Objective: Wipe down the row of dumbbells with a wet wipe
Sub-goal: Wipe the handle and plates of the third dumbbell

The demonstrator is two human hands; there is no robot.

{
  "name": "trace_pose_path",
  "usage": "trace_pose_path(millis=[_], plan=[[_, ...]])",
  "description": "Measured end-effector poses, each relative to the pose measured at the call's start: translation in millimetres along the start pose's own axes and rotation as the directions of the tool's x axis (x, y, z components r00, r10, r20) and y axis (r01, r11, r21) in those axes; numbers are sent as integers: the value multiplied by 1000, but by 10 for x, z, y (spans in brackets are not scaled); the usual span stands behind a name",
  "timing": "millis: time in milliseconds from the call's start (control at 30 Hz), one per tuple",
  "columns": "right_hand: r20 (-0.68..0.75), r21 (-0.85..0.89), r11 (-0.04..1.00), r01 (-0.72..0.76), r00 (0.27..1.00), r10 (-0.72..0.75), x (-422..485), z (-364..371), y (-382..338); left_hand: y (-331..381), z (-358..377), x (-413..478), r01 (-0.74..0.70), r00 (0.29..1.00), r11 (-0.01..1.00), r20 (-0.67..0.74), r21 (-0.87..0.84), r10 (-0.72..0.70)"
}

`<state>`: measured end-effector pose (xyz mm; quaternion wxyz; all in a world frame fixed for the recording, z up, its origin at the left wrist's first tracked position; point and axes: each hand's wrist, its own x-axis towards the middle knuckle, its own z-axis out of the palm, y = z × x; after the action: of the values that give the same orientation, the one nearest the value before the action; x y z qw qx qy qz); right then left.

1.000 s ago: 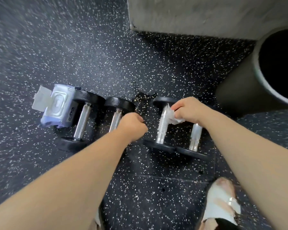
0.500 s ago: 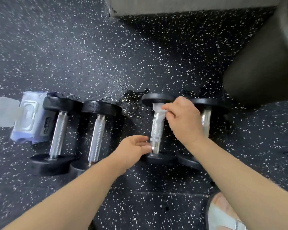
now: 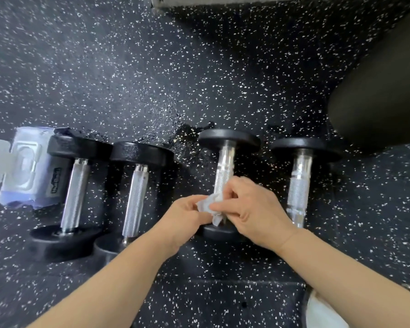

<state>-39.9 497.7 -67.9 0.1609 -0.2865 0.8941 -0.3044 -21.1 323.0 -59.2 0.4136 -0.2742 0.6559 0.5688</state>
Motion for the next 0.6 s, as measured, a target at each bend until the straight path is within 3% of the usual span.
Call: trace_pose_path(millis=[67,133,233,367,500,600], plan=[[-148,-102,995,-24,989,8,142,-45,64,-9,-9,17,3,1000,1000,-8,-28,-3],[-343,-141,980,-143,935,88,322,-102,137,-16,-17,28,20,1000,999,-4,-49,-20],[-447,-129,953,-273,874,190,400,-42,143,-17,-41,34,25,1000,998,1,-63,-25],[-312,333,888,-316,852,420,277,36,61,-25,-41,36,15,1000,997,15,-76,-14],[-49,268,913,-307,942,331,27,47,-110,-28,-92,50,-9,999,997,44,-70,12],[114,238,895,-378,926,360,-8,83,-162,-18,-121,40,-6,997,997,73,-74,12]])
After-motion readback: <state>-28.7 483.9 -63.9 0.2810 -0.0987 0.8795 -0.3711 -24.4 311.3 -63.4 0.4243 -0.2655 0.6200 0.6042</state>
